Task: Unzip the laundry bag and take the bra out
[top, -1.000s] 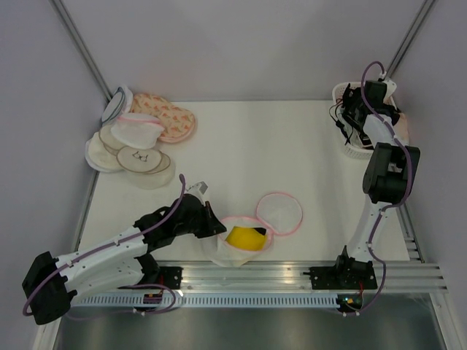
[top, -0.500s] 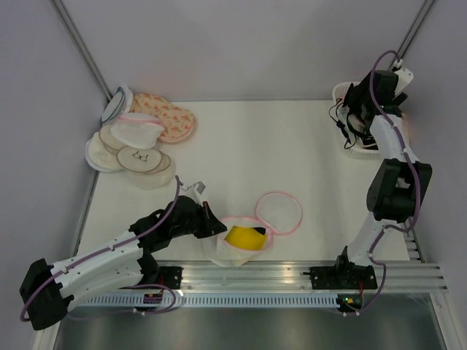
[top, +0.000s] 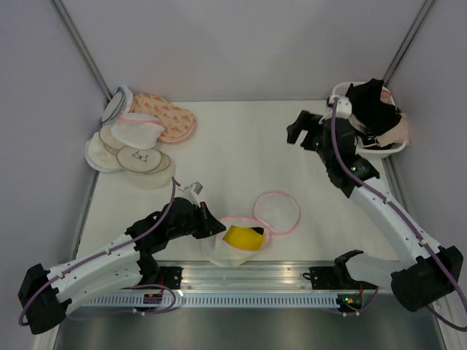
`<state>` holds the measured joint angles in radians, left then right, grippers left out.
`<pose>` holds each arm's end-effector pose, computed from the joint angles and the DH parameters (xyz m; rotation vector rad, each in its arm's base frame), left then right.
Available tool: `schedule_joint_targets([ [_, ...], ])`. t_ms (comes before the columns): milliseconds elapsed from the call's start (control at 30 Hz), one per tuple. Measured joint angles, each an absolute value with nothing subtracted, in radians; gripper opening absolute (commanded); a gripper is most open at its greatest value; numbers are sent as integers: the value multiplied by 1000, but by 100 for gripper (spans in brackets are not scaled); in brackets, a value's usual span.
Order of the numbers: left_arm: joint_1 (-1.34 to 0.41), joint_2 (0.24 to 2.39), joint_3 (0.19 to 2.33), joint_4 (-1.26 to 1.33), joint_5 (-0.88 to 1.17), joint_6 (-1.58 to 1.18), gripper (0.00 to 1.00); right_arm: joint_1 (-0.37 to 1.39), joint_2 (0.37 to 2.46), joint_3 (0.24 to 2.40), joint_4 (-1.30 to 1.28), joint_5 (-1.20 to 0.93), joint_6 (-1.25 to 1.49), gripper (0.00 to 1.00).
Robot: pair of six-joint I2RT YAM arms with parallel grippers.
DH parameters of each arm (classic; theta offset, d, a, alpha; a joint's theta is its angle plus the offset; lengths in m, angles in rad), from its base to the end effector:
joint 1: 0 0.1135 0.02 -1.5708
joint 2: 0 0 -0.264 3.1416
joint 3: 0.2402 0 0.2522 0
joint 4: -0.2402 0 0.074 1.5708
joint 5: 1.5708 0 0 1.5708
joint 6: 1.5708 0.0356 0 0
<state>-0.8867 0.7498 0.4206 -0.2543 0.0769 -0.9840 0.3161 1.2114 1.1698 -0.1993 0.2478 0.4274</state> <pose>0.1049 -0.1330 0.2107 -0.0668 2.3907 -1.0901 0.2686 0.0787 0.3845 0.2765 1.7934 0.3048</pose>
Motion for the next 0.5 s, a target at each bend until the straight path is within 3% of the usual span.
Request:
schedule_joint_targets([
  [200, -887, 702, 385, -252, 76, -984, 2, 689, 981, 743, -236, 170, 536, 97],
  [500, -887, 690, 373, -252, 77, -987, 2, 1139, 987, 504, -147, 192, 739, 95],
])
